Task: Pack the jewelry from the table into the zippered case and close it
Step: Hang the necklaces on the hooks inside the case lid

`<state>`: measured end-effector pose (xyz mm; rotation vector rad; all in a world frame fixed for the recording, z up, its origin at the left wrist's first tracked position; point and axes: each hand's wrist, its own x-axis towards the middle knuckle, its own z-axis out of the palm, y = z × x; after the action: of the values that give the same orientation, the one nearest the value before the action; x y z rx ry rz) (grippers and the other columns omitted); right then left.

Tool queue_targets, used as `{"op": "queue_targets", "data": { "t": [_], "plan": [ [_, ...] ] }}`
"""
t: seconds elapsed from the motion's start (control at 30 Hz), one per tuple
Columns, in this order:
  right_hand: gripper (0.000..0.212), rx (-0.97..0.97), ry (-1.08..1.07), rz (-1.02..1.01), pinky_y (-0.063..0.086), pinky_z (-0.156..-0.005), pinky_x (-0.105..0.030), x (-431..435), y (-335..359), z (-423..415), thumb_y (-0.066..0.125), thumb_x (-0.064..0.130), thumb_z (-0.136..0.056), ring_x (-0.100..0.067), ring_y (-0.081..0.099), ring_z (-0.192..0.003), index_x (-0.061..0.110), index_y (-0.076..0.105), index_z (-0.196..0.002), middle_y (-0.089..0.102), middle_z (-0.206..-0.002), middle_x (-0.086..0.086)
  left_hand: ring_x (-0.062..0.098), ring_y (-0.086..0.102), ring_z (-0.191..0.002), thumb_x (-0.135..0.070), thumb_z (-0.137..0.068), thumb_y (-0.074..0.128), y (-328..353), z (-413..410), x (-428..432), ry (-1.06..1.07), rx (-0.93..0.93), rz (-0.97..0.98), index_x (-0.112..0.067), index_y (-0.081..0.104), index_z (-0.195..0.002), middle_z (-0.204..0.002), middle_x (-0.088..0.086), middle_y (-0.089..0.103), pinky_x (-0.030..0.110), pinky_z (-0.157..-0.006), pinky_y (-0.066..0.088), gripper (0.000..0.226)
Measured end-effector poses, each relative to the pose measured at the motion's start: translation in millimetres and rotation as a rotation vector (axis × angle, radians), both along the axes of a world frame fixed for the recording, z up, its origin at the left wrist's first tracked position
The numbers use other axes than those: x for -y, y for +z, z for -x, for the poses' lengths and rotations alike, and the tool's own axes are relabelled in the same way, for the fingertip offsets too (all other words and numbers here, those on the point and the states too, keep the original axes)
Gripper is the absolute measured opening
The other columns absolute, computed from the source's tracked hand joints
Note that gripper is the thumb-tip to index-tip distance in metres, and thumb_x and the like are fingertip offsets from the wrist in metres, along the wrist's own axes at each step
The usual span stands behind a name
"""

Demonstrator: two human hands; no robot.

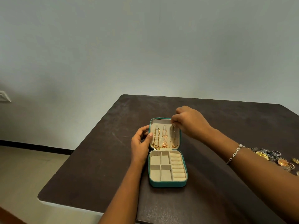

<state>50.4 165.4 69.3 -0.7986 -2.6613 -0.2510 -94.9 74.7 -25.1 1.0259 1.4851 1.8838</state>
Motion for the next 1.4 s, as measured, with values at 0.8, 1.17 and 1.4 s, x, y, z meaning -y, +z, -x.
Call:
{"op": "queue_targets", "data": {
  "t": [0.8, 1.17, 1.4],
  "plan": [
    [0.027, -0.190, 0.120, -0.160, 0.049, -0.044, -0.031, -16, -24, 6, 0.083, 0.005, -0.059, -0.020, 0.056, -0.062, 0.014, 0.060, -0.072, 0.062, -0.073, -0.005, 0.024, 0.062, -0.099, -0.003, -0.088, 0.054, 0, 0, -2, -0.033, 0.002, -0.034, -0.028, 0.060, -0.098, -0.100, 0.005, 0.066, 0.037, -0.083, 0.054, 0.027],
    [0.018, -0.206, 0.146, -0.006, 0.046, -0.055, -0.029, -10, -20, -4, 0.074, 0.010, -0.073, -0.023, 0.054, -0.084, 0.010, 0.070, -0.090, 0.060, -0.091, -0.010, 0.018, 0.062, -0.099, -0.004, -0.088, 0.054, 2, 0, 0, -0.036, 0.002, -0.032, -0.029, 0.059, -0.100, -0.103, 0.003, 0.065, 0.033, -0.081, 0.055, 0.028],
    [0.016, -0.282, 0.128, 0.015, 0.042, -0.063, -0.026, -9, -23, -21, 0.067, 0.005, -0.078, -0.024, 0.054, -0.089, 0.007, 0.068, -0.094, 0.060, -0.096, -0.012, 0.008, 0.062, -0.094, -0.007, -0.090, 0.052, -1, 2, -2, -0.011, -0.041, 0.036, -0.012, 0.057, -0.117, -0.102, -0.002, 0.065, 0.018, -0.072, 0.054, 0.028]
  ]
}}
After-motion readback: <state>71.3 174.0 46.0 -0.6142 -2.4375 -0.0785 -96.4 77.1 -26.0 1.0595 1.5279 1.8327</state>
